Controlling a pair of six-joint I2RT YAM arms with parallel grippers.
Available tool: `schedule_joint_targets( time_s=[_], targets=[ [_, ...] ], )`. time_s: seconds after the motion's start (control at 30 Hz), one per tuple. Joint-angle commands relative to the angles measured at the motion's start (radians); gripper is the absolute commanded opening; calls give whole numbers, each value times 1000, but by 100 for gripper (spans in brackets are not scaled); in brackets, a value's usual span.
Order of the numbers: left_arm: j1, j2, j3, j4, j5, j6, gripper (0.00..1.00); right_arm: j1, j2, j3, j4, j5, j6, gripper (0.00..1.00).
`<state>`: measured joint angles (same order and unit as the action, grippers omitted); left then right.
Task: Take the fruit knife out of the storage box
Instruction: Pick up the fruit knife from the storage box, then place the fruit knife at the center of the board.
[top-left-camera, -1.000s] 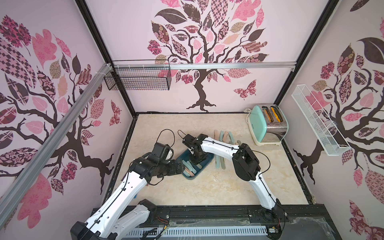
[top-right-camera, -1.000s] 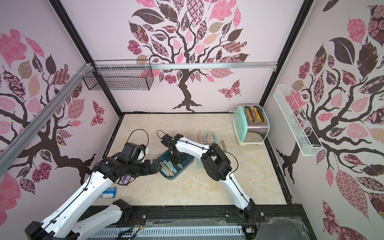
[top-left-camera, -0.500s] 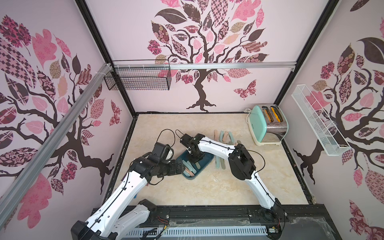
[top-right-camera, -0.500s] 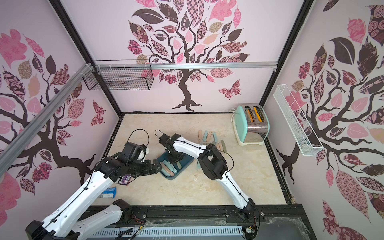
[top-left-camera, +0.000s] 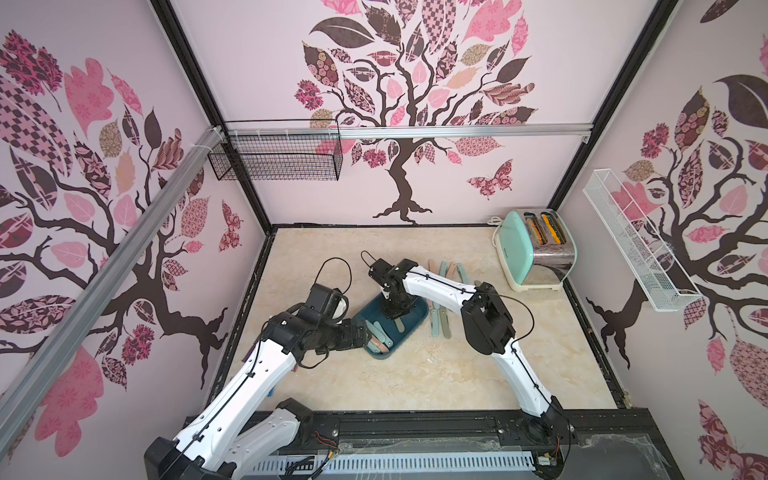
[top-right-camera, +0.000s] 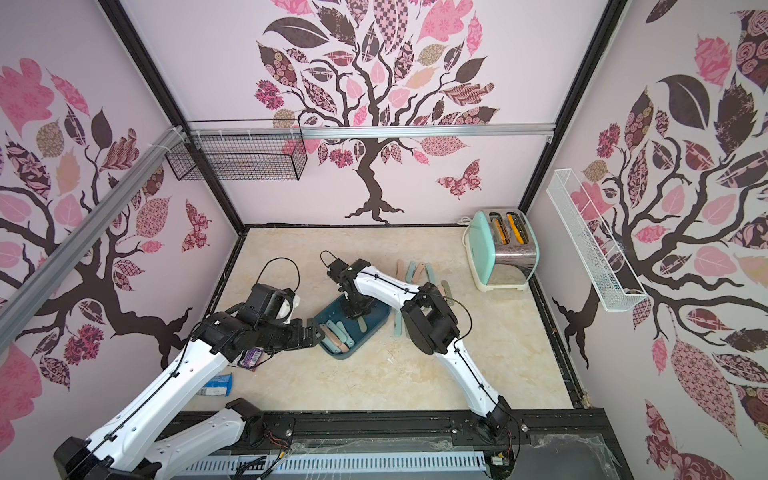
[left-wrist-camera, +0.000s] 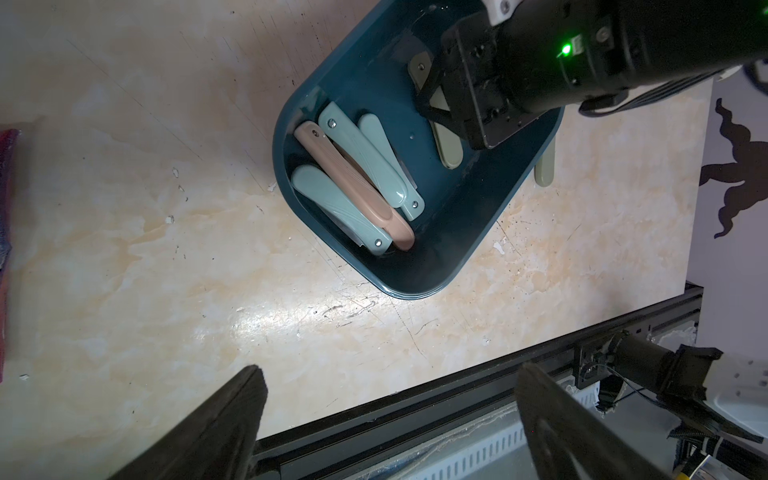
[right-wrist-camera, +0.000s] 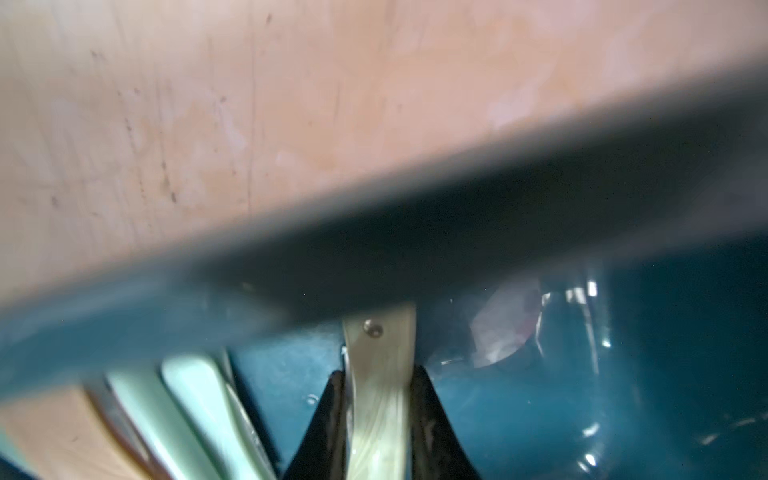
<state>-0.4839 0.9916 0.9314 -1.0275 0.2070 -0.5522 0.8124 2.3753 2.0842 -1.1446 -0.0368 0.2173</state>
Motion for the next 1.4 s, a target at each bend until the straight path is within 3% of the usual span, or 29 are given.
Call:
schedule_joint_targets(
  time_s=[0.0,0.17,0.37,0.57,0.83,1.07,1.37],
  targets=[
    [6,28,32,31,10,15,98,-12,-44,96,-48,-25,14,15],
    [6,80,60,69,36,17,98,-39,-73,142,-72,-36,26,14],
    [5,158,88,138,89,20,98,-88,-161,72,-66,-20,39,14],
    [-7,276,148,202,141,30,98,-157,-313,-167,-4,-2,60,14],
    [-131,449,247,258,152,30,98,-243,-481,-522,83,34,90,14],
    [-151,476,247,270,164,37,98,-284,-465,-644,111,76,90,14],
    [-151,473,235,258,166,46,98,-303,-393,-643,128,84,73,16]
  ],
)
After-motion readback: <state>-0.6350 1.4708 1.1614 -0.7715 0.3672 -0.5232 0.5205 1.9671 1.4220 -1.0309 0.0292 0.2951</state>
